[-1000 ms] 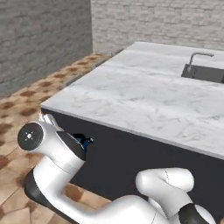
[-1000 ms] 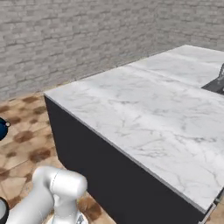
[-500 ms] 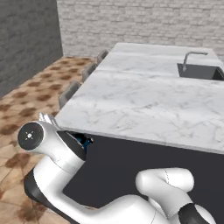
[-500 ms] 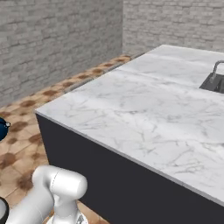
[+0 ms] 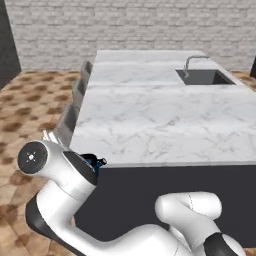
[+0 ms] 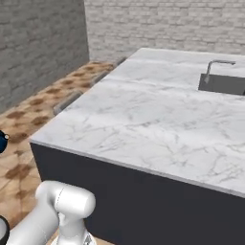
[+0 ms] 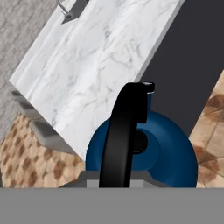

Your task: The kettle is done boiling. Turn off the stove, then wait for 300 timesteps before moving the kettle to the dining table.

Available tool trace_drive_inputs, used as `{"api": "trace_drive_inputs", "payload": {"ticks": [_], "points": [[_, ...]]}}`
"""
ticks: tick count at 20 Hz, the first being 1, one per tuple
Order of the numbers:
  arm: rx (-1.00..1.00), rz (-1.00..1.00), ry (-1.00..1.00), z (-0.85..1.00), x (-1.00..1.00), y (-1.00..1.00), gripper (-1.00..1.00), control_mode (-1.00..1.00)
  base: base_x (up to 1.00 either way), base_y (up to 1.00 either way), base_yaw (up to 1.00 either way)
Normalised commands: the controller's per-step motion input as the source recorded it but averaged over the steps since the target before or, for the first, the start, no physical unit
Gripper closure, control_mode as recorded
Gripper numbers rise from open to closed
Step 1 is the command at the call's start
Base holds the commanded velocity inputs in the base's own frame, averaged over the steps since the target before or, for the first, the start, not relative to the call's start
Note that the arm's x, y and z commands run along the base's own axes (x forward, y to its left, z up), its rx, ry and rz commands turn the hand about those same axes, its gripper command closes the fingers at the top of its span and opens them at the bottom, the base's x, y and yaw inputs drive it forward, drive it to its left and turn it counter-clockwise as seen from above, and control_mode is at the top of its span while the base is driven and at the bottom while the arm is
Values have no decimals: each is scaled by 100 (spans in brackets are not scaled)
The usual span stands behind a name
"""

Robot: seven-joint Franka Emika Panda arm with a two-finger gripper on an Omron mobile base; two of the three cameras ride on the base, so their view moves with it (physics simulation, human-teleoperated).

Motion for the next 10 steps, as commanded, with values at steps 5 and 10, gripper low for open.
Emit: {"api": "trace_drive_inputs", "payload": {"ticks": [5,10], "points": [[0,0,0,0,0,0,100,100,30,57,-49],[0,0,0,0,0,0,100,100,26,57,-49]]}}
